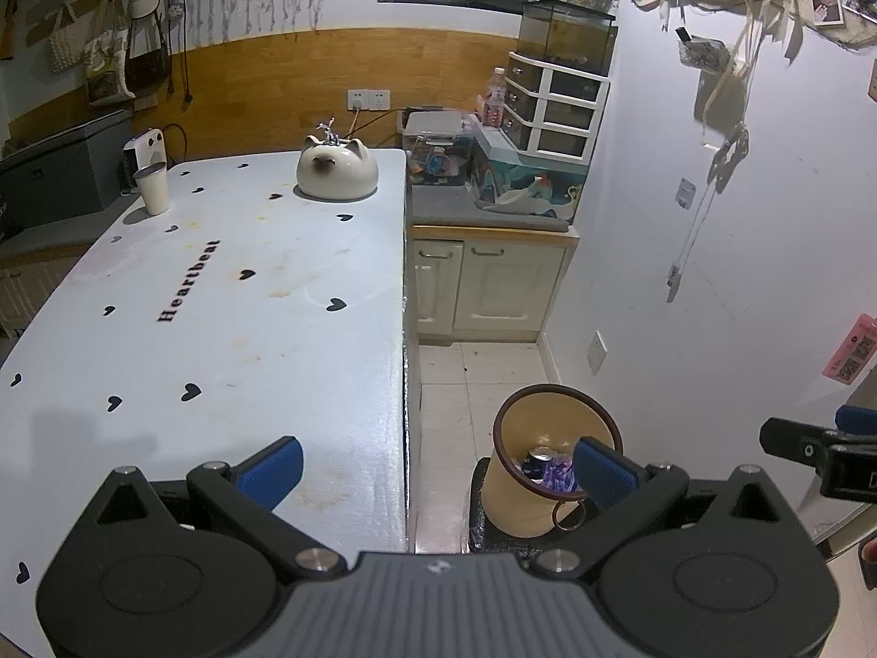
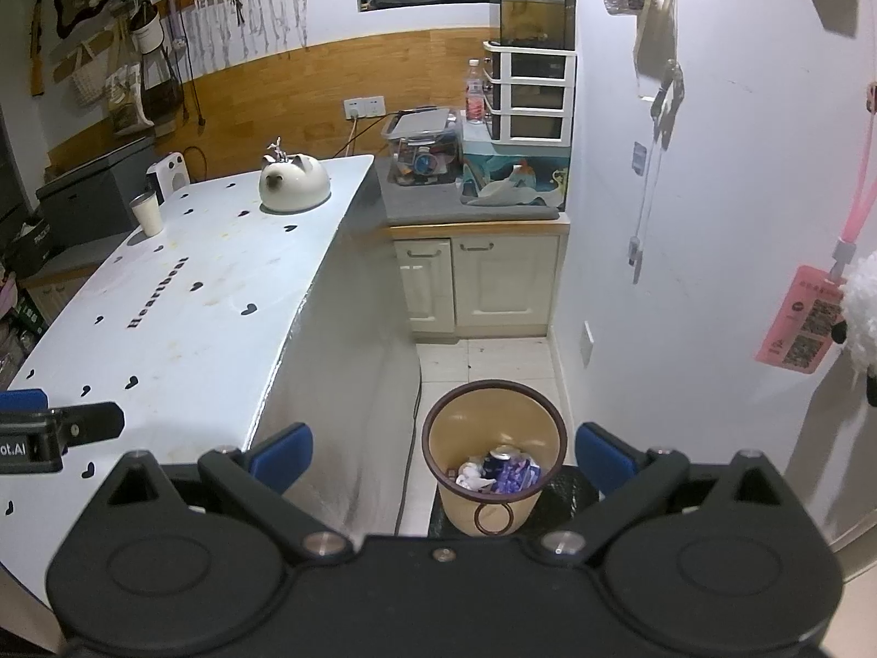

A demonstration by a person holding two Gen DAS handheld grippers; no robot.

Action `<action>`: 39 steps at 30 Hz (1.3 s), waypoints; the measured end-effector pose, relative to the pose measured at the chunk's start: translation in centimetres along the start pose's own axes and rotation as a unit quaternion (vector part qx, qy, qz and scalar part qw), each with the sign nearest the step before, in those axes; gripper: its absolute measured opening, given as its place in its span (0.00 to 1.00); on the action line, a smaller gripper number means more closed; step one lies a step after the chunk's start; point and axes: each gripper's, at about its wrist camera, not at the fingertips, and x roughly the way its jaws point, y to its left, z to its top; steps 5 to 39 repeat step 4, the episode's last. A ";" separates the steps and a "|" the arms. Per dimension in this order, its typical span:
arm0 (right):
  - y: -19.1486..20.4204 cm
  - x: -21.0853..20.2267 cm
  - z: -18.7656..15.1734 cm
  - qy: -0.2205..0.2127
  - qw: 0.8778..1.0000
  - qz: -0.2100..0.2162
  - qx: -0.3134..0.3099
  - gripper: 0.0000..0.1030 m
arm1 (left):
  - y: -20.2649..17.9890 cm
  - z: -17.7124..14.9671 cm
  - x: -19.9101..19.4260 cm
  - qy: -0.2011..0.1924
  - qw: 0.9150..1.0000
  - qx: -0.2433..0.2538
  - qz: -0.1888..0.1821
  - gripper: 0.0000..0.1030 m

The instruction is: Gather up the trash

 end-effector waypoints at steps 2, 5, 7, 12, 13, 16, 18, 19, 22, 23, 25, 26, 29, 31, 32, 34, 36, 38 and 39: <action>0.0 0.0 0.0 0.000 1.000 0.000 0.000 1.00 | 0.0 0.0 0.0 0.000 1.000 0.000 0.000 1.00; 0.0 0.0 0.0 0.000 1.000 0.000 0.000 1.00 | 0.0 0.0 0.0 -0.001 1.000 0.000 0.001 1.00; 0.0 0.0 0.0 0.000 1.000 0.000 0.000 1.00 | 0.0 0.0 0.0 -0.001 1.000 0.000 0.001 1.00; 0.0 0.0 0.0 0.000 1.000 0.000 0.000 1.00 | 0.0 0.0 0.0 -0.001 1.000 0.000 0.001 1.00; 0.0 0.0 0.0 0.000 1.000 0.000 0.000 1.00 | 0.0 0.0 0.0 -0.001 1.000 0.000 0.001 1.00; 0.0 0.0 0.0 0.000 1.000 0.000 0.000 1.00 | 0.0 0.0 0.0 -0.001 1.000 0.000 0.001 1.00; 0.0 0.0 0.0 0.000 1.000 0.000 0.000 1.00 | 0.0 0.0 0.0 -0.001 1.000 0.000 0.001 1.00; 0.0 0.0 0.0 0.000 1.000 0.000 0.000 1.00 | 0.0 0.0 0.0 -0.001 1.000 0.000 0.001 1.00; 0.0 0.0 0.0 0.000 1.000 0.000 0.000 1.00 | 0.0 0.0 0.0 -0.001 1.000 0.000 0.001 1.00; 0.0 0.0 0.0 0.000 1.000 0.000 0.000 1.00 | 0.0 0.0 0.0 -0.001 1.000 0.000 0.001 1.00; 0.0 0.0 0.0 0.000 1.000 0.000 0.000 1.00 | 0.0 0.0 0.0 -0.001 1.000 0.000 0.001 1.00; 0.0 0.0 0.0 0.000 1.000 0.000 0.000 1.00 | 0.0 0.0 0.0 -0.001 1.000 0.000 0.001 1.00; 0.0 0.0 0.0 0.000 1.000 0.000 0.000 1.00 | 0.0 0.0 0.0 -0.001 1.000 0.000 0.001 1.00; 0.0 0.0 0.0 0.000 1.000 0.000 0.000 1.00 | 0.0 0.0 0.0 -0.001 1.000 0.000 0.001 1.00; 0.0 0.0 0.0 0.000 1.000 0.000 0.000 1.00 | 0.0 0.0 0.0 -0.001 1.000 0.000 0.001 1.00; 0.0 0.0 0.0 0.000 1.000 0.000 0.000 1.00 | 0.0 0.0 0.0 -0.001 1.000 0.000 0.001 1.00; 0.0 0.0 0.0 0.000 1.000 0.000 0.000 1.00 | 0.0 0.0 0.0 -0.001 1.000 0.000 0.001 1.00; 0.0 0.0 0.0 0.000 1.000 0.000 0.000 1.00 | 0.0 0.0 0.0 -0.001 1.000 0.000 0.001 1.00; 0.0 0.0 0.0 0.000 1.000 0.000 0.000 1.00 | 0.0 0.0 0.0 -0.001 1.000 0.000 0.001 1.00</action>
